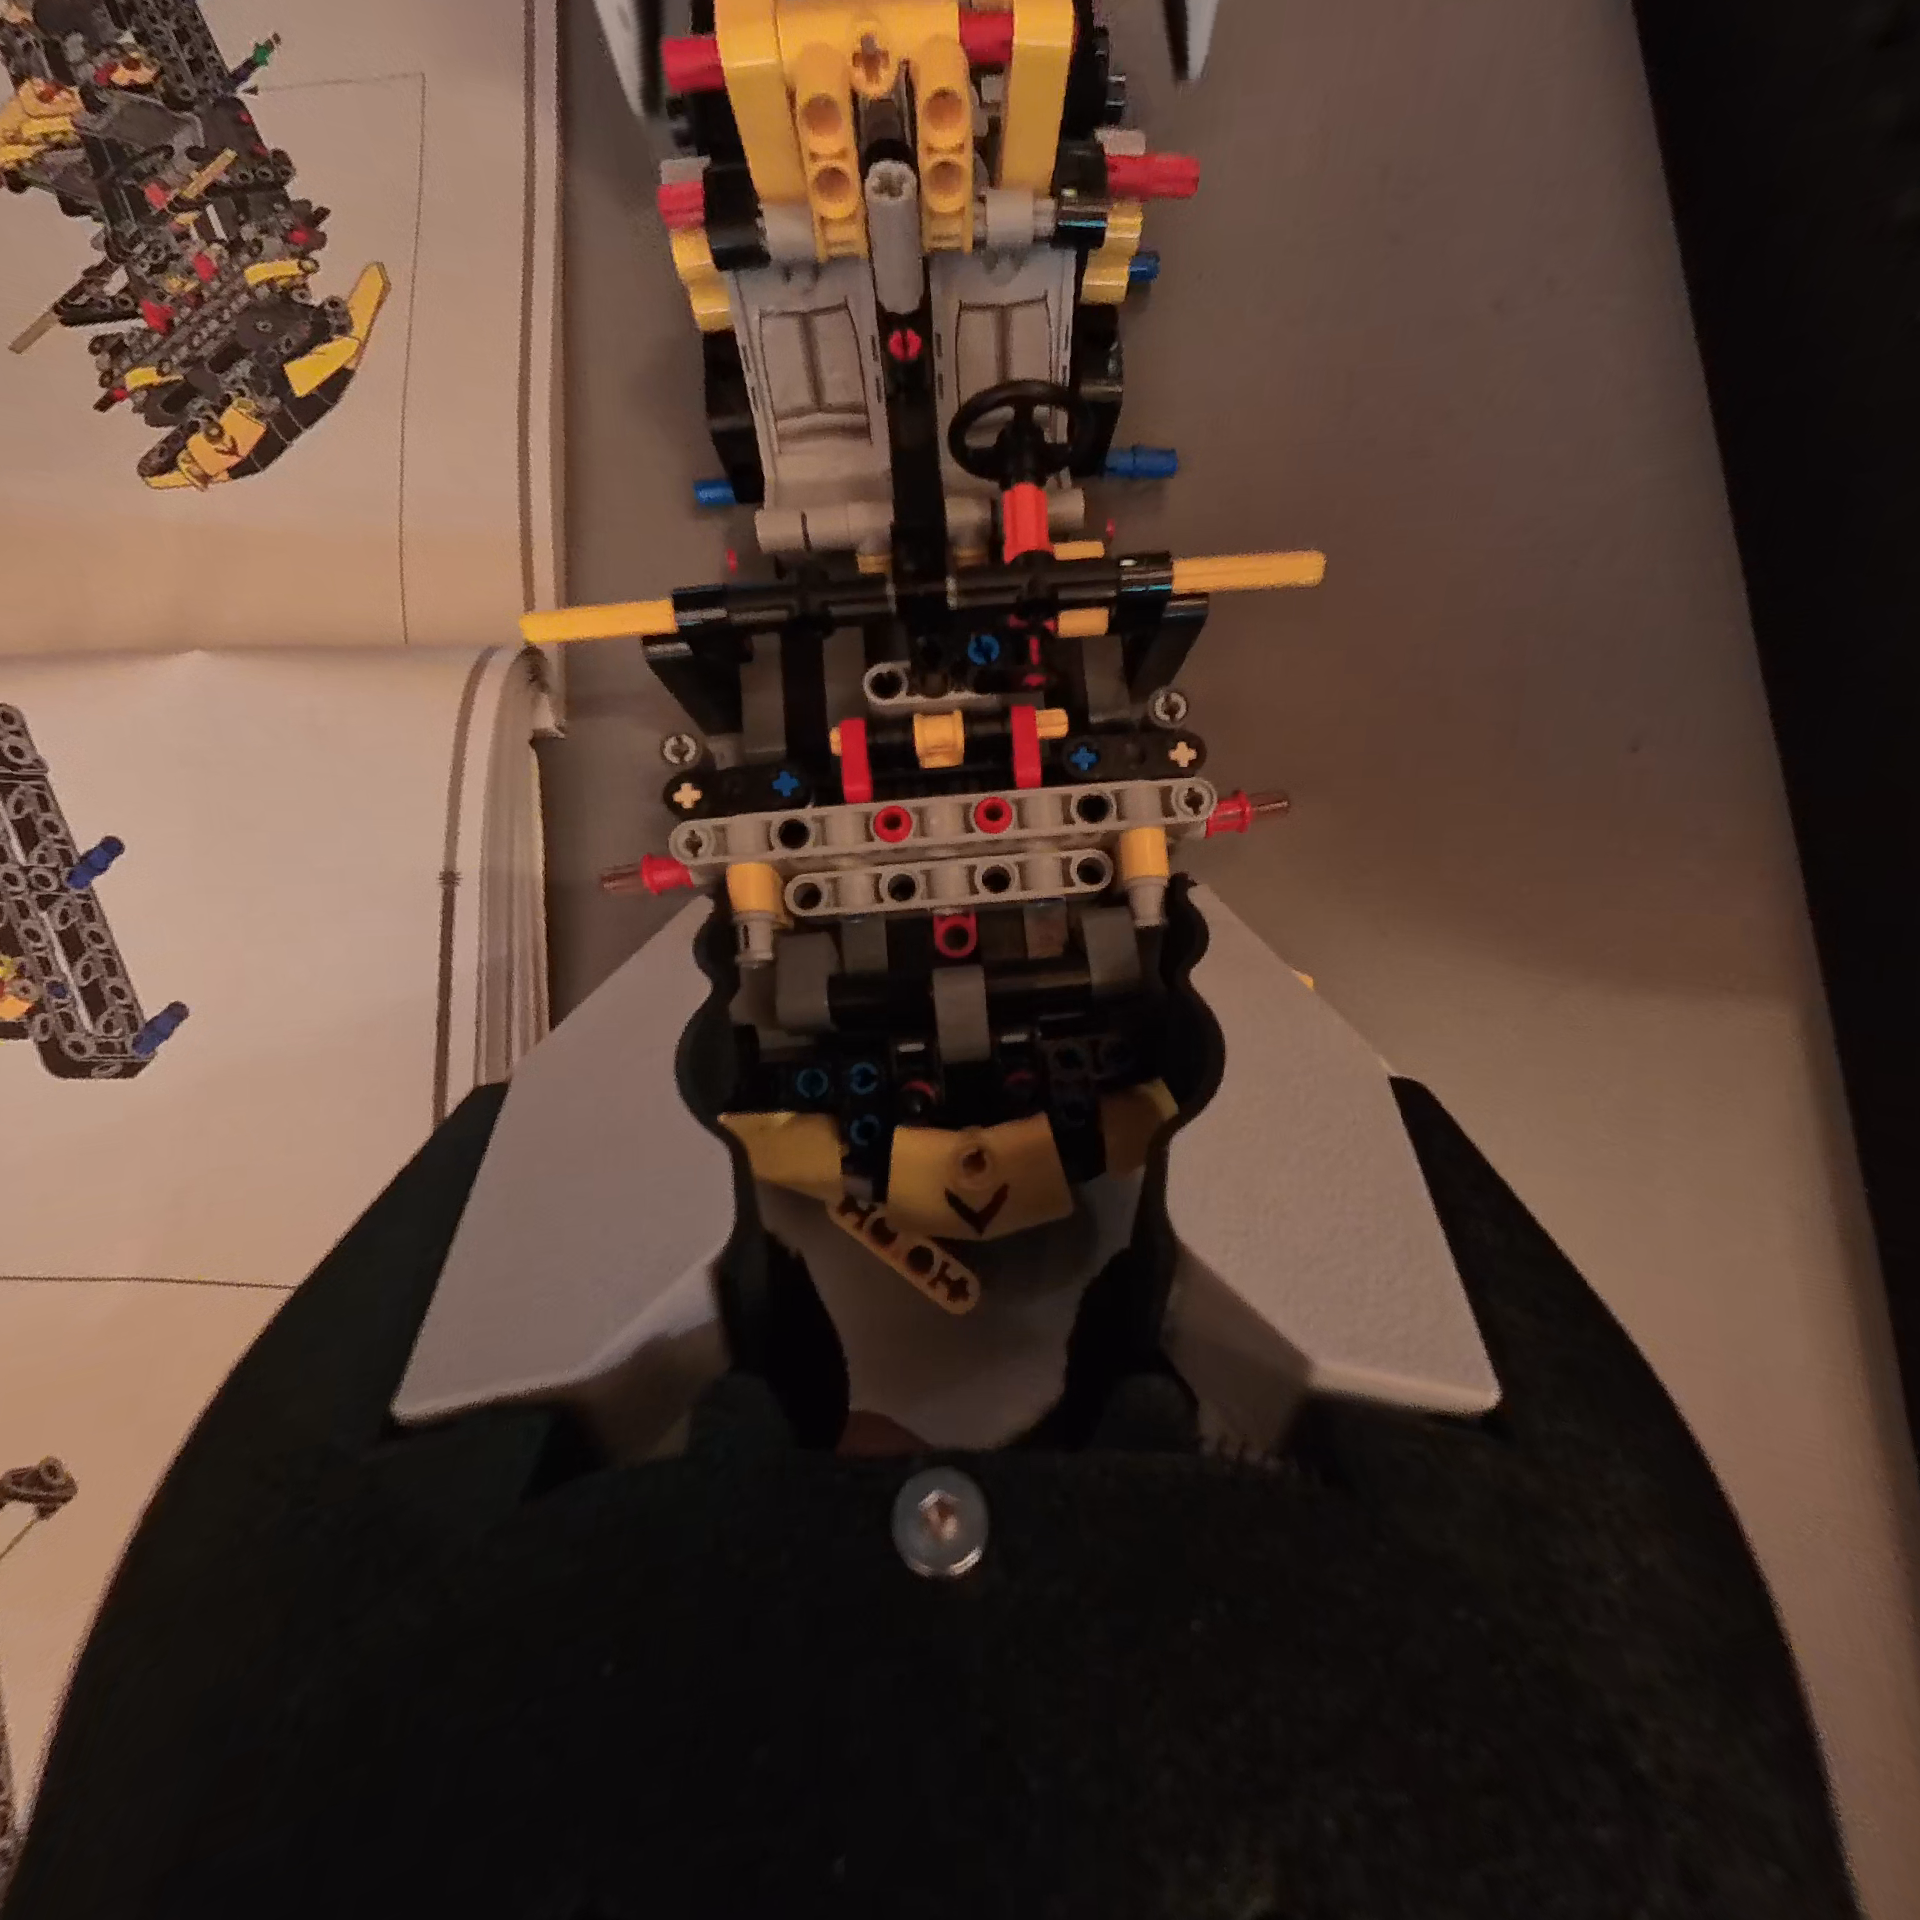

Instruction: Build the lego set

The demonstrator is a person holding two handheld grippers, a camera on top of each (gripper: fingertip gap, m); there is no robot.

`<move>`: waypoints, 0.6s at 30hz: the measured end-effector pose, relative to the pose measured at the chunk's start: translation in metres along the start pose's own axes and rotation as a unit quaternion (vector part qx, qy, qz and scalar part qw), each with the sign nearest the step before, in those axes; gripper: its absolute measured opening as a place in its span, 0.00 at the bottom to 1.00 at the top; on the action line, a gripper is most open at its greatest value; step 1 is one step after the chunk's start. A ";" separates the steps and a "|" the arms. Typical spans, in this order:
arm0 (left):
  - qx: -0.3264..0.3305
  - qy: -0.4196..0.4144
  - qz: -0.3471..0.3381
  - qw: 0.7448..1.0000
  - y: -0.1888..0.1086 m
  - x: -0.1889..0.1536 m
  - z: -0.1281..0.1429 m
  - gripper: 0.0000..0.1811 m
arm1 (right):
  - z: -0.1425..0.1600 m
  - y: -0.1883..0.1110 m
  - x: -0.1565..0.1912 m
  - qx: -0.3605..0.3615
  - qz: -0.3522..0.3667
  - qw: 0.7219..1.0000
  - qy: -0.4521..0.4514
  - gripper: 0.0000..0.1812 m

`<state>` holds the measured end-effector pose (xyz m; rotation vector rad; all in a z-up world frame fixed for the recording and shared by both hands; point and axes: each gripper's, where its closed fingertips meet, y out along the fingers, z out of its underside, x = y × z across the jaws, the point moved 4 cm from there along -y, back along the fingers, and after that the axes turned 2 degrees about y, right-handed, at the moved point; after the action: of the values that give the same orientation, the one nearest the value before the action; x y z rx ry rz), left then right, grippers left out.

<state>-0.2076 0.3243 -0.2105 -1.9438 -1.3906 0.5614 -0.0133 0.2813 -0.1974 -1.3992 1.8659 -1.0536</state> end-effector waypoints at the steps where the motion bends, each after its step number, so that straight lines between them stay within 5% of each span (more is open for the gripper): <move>1: 0.000 0.000 0.000 1.000 0.000 0.000 0.000 0.46 | 0.005 -0.006 -0.003 0.011 0.014 1.000 0.000 0.58; 8: 0.000 -0.002 -0.001 1.000 0.001 0.000 0.000 0.46 | 0.019 0.002 -0.004 0.043 0.054 0.997 -0.024 0.62; 18: -0.001 0.003 0.001 1.000 0.002 0.002 0.000 0.46 | 0.018 0.008 -0.004 -0.009 -0.007 1.000 -0.022 0.49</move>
<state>-0.2064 0.3257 -0.2118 -1.9482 -1.3862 0.5551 -0.0016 0.2820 -0.2133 -1.4350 1.8407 -1.0079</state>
